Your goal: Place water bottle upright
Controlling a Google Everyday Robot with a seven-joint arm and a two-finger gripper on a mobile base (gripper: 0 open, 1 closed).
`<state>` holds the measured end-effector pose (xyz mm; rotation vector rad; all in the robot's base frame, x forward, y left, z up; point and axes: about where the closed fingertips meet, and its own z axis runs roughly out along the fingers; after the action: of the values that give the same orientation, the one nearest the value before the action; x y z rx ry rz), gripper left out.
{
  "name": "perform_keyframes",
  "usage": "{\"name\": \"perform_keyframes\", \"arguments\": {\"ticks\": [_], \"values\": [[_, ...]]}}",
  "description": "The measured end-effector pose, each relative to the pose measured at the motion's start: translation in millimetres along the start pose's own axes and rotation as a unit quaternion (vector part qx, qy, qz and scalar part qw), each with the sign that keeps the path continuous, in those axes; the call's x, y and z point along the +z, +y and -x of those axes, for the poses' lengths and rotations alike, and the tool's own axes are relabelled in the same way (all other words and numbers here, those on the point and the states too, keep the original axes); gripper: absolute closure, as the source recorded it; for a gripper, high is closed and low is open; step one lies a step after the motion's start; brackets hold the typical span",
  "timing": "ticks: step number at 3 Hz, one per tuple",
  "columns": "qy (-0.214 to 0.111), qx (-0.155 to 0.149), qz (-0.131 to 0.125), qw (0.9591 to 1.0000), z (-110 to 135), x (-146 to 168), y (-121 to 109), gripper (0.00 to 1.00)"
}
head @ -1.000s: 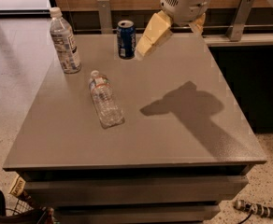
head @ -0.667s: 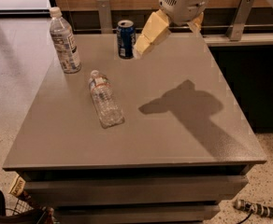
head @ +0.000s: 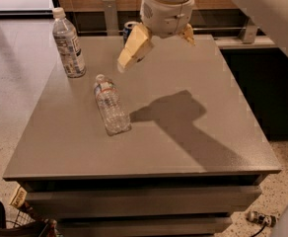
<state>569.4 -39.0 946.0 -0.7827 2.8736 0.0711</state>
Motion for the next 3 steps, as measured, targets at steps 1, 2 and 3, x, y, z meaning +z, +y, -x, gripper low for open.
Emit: {"name": "perform_keyframes", "arguments": {"ticks": [1,2,3], "values": [[0.017,0.016,0.003,0.9997,6,11,27,0.0],[0.027,0.015,0.015,0.9994,15,23,49,0.0],[0.033,0.01,0.032,0.9989,21,36,61,0.0]]}}
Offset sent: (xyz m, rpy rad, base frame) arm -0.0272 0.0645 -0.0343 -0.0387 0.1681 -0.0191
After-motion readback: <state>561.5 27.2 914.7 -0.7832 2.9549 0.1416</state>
